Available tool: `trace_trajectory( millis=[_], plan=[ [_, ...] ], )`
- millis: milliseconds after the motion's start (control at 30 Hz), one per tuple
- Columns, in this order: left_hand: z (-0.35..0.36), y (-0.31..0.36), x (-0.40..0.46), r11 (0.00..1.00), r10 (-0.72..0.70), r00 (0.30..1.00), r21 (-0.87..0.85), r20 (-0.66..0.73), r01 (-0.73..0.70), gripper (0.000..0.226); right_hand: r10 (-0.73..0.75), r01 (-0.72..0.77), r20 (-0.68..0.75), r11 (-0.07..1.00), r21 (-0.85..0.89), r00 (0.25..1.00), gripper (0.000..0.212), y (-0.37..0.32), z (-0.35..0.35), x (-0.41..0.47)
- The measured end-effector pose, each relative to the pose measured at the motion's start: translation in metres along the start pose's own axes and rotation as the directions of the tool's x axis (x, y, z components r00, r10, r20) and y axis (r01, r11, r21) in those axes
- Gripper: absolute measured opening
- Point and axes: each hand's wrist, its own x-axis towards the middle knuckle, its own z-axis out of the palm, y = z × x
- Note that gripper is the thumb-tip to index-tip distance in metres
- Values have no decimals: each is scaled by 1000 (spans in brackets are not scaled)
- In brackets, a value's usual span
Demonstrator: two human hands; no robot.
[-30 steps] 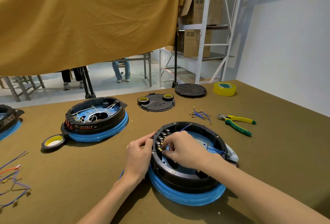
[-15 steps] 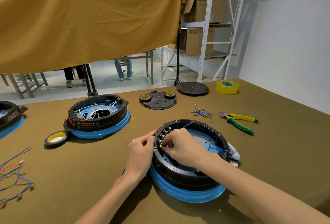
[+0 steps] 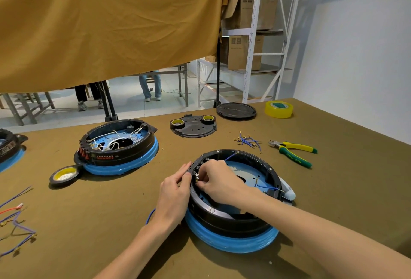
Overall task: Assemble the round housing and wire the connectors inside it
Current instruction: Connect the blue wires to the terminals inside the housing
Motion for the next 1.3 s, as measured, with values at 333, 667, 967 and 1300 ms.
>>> trace_trajectory(
  millis=[333, 667, 967, 1300],
  plan=[
    [-1, 0, -1, 999, 33, 999, 17, -1, -33, 41, -19, 18, 4, 995, 93, 1000, 13, 7, -1, -2],
    [-4, -2, 4, 999, 34, 999, -13, 24, -33, 41, -4, 4, 5, 994, 106, 1000, 13, 5, 1, 4],
    [-3, -6, 4, 999, 49, 999, -16, 6, -48, 40, -8, 8, 2, 996, 91, 1000, 12, 5, 2, 6],
    [-3, -11, 1, 999, 29, 976, -30, -214, -37, 31, -5, 8, -33, 996, 92, 999, 13, 5, -1, 1]
  ],
)
